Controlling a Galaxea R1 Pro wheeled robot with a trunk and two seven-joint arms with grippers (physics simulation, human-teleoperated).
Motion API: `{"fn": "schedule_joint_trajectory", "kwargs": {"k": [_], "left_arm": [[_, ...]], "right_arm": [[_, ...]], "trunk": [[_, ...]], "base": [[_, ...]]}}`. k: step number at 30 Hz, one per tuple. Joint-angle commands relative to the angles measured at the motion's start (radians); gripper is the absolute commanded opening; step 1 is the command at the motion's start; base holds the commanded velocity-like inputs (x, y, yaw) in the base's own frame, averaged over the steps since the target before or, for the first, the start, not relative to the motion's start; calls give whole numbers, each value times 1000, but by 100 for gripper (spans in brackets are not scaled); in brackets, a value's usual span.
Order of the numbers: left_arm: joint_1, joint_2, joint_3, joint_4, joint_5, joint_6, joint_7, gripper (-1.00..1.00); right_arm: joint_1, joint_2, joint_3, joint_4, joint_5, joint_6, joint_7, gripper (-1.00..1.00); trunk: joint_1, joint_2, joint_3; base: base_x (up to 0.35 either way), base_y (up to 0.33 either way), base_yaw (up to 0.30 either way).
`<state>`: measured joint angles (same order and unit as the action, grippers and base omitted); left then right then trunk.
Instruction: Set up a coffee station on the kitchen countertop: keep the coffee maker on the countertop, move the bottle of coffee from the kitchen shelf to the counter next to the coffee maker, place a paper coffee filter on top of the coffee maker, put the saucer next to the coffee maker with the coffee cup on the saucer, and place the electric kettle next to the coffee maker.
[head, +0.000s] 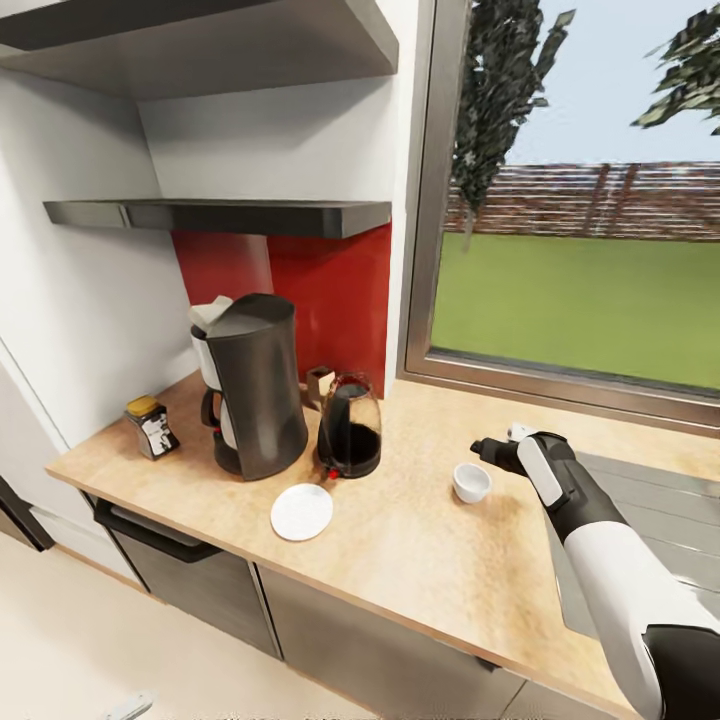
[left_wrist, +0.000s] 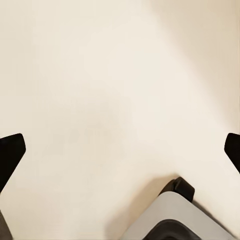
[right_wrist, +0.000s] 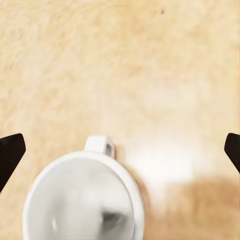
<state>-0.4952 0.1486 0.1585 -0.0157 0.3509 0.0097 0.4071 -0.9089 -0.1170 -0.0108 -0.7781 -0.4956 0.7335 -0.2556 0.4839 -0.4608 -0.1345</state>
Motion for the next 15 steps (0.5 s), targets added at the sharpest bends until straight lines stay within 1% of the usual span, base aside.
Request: {"fn": "schedule_joint_trajectory", "kwargs": {"k": [1,6,10,15], "left_arm": [[-1,0,7,-1,-3,1,2,100],[0,0,7,-1,-3,1,2,100],[0,0,7,-1,-3,1,2,100],[-1,0,7,-1,-3,1,2,100]], "right_arm": [[-1,0,0,-1,-11,3,-8,100],[-1,0,0,-1,-11,3,-8,100],[-1,0,0,-1,-11,3,-8,100],[0,0,0,-1,-11,3,-8,100]], "trunk": [[0,-2,-4],[0,-2,-12],[0,-2,-18],[0,-2,-26]], "base": [[0,0,0],[-14,0,0],[-171,0,0],[-20,0,0]]}}
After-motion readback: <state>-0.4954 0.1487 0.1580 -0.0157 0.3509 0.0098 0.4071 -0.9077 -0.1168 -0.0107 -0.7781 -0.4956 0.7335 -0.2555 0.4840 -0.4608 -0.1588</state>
